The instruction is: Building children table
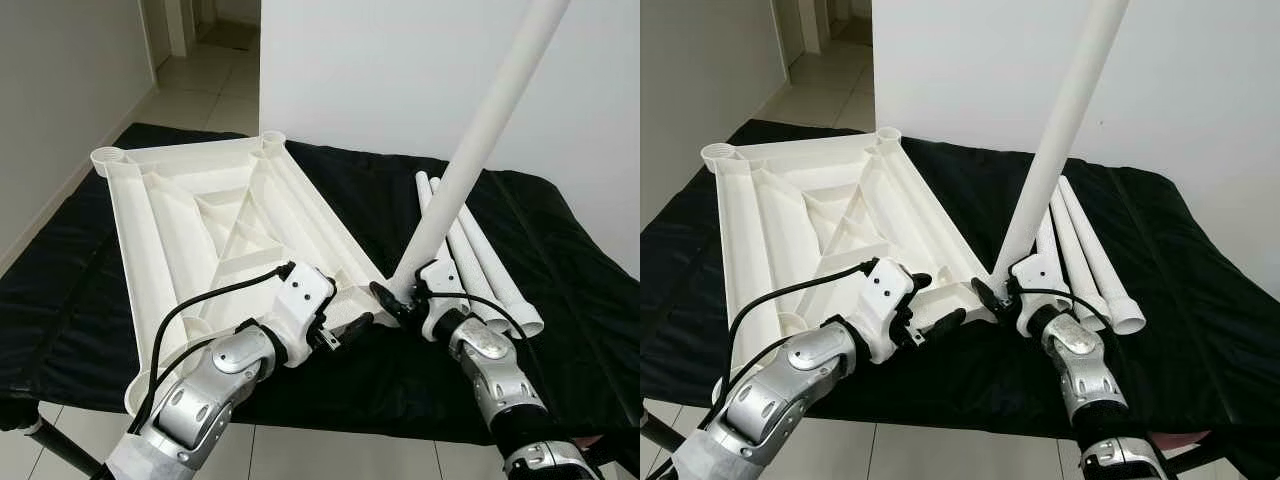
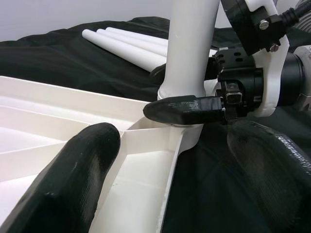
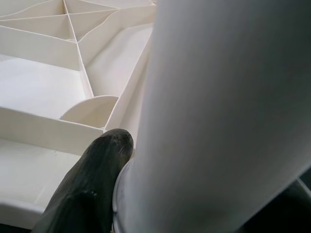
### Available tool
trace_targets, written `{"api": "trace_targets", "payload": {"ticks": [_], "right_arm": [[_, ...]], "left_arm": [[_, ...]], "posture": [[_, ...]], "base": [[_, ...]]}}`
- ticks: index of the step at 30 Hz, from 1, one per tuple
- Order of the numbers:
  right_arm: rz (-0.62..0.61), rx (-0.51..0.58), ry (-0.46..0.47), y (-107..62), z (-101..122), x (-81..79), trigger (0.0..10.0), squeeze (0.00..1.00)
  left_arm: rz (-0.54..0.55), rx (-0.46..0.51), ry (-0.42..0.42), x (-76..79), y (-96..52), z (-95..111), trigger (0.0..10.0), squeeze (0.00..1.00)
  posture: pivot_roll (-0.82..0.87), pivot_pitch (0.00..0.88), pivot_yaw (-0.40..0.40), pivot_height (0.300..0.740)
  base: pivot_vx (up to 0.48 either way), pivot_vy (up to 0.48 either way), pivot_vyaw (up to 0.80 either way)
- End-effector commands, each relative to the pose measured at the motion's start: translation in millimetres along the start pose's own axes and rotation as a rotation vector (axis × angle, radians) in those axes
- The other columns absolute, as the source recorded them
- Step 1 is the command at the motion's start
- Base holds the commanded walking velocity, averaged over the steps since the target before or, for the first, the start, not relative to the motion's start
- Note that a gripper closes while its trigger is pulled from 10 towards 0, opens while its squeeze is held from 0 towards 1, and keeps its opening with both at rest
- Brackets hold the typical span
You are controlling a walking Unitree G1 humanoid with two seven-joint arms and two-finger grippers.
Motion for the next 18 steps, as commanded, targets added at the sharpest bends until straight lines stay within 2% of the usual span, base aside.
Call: {"api": "trace_targets", "payload": {"ticks": [1, 2, 3, 6, 8, 11, 13, 14, 15, 18], "right_arm": [[0.019, -0.055, 0.036, -4.9, -15.7, -6.6, 9.4, 0.00], [0.019, -0.055, 0.036, -4.9, -15.7, -6.6, 9.4, 0.00], [0.012, -0.059, 0.044, -5.4, -16.9, -7.3, 10.0, 0.00], [-0.011, -0.055, 0.073, -5.0, -16.6, -8.2, 10.0, 0.00], [-0.067, -0.057, 0.125, -4.0, -16.2, -8.7, 10.0, 0.00], [-0.102, -0.070, 0.138, -3.7, -17.4, -7.8, 10.0, 0.00], [-0.247, -0.102, 0.189, -3.0, -17.3, -2.1, 10.0, 0.00], [-0.247, -0.102, 0.189, -3.0, -17.3, -2.1, 10.0, 0.00], [-0.345, -0.128, 0.245, -2.8, -16.7, -1.4, 10.0, 0.00], [-0.408, -0.147, 0.285, -3.6, -16.6, -1.4, 10.0, 0.00]], "left_arm": [[-0.084, -0.022, 0.002, 11.6, 0.0, -2.4, 10.0, 0.00], [-0.084, -0.022, 0.002, 11.6, 0.0, -2.4, 10.0, 0.00], [-0.084, -0.023, 0.001, 11.6, -0.1, -2.6, 10.0, 0.00], [-0.084, -0.023, 0.000, 11.5, -0.2, -2.5, 10.0, 0.00], [-0.084, -0.025, -0.002, 11.8, -0.7, -3.0, 10.0, 0.00], [-0.084, -0.025, -0.002, 11.9, -0.8, -3.2, 10.0, 0.00], [-0.085, -0.026, -0.002, 12.4, -0.3, -4.1, 10.0, 0.00], [-0.085, -0.026, -0.002, 12.4, -0.3, -4.1, 10.0, 0.00], [-0.087, -0.026, -0.003, 13.1, 0.2, -4.4, 10.0, 0.00], [-0.089, -0.026, -0.003, 13.6, 0.5, -4.5, 10.0, 0.00]], "posture": [[0.00, 0.000, -0.086, 0.740], [0.00, 0.000, -0.086, 0.740], [0.00, 0.000, -0.086, 0.740], [0.00, 0.000, -0.088, 0.740], [-0.01, 0.000, -0.091, 0.740], [-0.01, 0.000, -0.091, 0.740], [-0.01, 0.000, -0.095, 0.740], [-0.01, 0.000, -0.095, 0.740], [-0.01, 0.000, -0.096, 0.740], [-0.01, 0.000, -0.096, 0.740]], "base": [[0.000, 0.000, 0.00], [0.000, 0.000, 0.00], [0.000, 0.000, 0.00], [0.000, 0.000, 0.00], [0.000, 0.000, 0.00], [0.000, 0.000, 0.00], [0.000, 0.000, 0.00], [0.000, 0.000, 0.00], [0.000, 0.000, 0.00], [0.000, 0.000, 0.00]]}}
Point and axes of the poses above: a point about 5 cm out from each wrist's last joint towards the gripper, its own y axis pointing out of the wrist towards the gripper, its own z axis along the axis of the wrist's last joint, x = y × z, the point moved 5 cm from there along y, pointing out of the wrist towards the gripper, and after that the axes turned 8 degrees about -y, right-handed, at the moved point
